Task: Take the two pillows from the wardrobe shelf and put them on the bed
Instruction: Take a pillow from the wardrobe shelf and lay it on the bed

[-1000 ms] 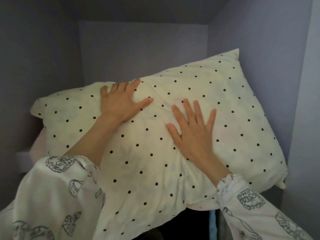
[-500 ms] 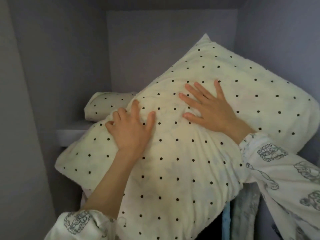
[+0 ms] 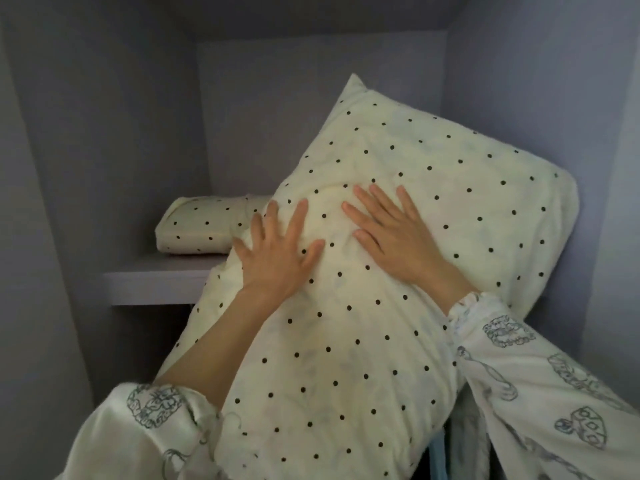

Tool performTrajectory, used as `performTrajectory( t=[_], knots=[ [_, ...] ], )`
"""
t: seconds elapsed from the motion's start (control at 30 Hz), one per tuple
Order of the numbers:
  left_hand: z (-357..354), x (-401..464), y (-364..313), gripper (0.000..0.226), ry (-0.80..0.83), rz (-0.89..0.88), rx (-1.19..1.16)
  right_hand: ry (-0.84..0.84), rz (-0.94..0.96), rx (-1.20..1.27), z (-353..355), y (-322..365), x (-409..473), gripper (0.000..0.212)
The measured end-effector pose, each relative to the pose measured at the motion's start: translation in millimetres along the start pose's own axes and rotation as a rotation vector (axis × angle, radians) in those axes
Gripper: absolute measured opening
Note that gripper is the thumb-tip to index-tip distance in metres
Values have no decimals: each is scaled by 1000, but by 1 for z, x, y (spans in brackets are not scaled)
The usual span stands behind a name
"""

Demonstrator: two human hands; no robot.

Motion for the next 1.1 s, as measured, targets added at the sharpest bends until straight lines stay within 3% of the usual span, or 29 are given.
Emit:
performTrajectory(
  t=[0.2, 0.47, 0.83, 0.97, 1.1],
  knots=[
    [-6, -4, 2, 68, -112, 17, 3, -83, -197, 59, -19, -16, -56, 51],
    [-9, -4, 9, 72, -99, 32, -74, -85, -479, 98, -36, -39, -140, 54],
    [-13, -2, 17, 81, -67, 78, -178, -253, -879, 1050, -71, -66, -166, 103],
    [-13, -3, 22, 88, 3, 125, -239, -287, -952, 1444, -95, -68, -171, 99],
    [-14, 0, 35, 101, 197, 180, -365, -344, -968, 1581, -104, -69, -170, 99]
  ],
)
Point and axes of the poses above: each hand's wrist, its own x-axis towards the middle knuckle, its own z-axis out of the back of the hand, y = z × x, the point moved 8 cm from there along x, towards the middle knuckle, and after that the axes turned 10 degrees about y, right-handed, at the moved point
